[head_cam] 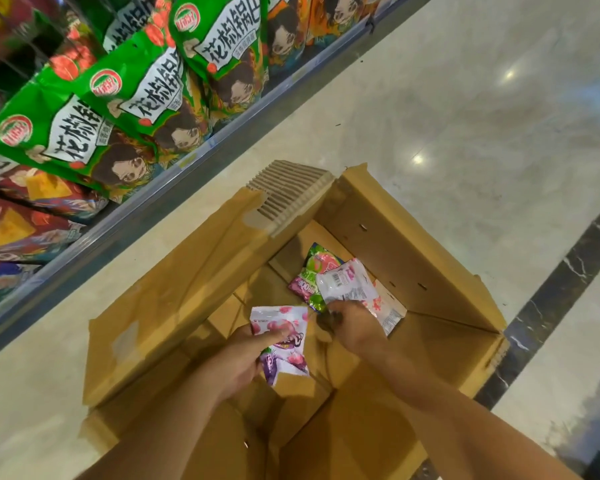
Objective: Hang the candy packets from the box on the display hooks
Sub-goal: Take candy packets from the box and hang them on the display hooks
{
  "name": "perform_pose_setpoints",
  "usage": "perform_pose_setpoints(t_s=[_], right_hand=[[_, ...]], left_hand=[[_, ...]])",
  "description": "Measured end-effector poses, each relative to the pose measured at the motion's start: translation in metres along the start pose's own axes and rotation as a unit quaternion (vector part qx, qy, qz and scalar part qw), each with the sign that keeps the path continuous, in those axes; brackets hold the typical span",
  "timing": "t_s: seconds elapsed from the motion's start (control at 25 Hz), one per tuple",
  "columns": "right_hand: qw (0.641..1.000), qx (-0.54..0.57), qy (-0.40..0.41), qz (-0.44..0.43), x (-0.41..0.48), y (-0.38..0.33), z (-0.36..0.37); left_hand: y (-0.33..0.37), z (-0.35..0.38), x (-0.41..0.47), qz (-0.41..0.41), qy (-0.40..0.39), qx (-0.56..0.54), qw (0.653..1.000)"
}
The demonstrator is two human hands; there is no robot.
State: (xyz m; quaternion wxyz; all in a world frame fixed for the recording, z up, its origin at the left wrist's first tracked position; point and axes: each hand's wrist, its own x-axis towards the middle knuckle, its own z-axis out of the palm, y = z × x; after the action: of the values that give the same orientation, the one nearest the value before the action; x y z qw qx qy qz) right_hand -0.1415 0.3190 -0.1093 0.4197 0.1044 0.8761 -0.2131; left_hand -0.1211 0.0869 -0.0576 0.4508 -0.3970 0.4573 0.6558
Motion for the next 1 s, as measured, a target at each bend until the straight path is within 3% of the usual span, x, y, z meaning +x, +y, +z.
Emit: perform_pose_setpoints(t_s=[0.12,0.32,0.64,1.0], right_hand=[[0.984,-0.152,-0.081,0.036,0.027,0.003,0.021],[0.964,-0.255,-0.071,0.04,0.027,-0.002,0.025],[0.985,-0.124,0.119,-0.008,-0.043,-0.024,-0.071],[0.962,0.132,0.203,-0.123,-0.201,-0.101,-0.203]], left_hand=[[-0.002,-0.009,0.004,0.011,0.004,-0.012,1.0],[0.009,-0.012,-0.002,0.037,0.068,0.024,0.997],[0.061,0.012,-0.063,0.068,0.037,0.049,0.996],[0.162,0.047,-0.224,0.179,-0.02,0.085,0.98]])
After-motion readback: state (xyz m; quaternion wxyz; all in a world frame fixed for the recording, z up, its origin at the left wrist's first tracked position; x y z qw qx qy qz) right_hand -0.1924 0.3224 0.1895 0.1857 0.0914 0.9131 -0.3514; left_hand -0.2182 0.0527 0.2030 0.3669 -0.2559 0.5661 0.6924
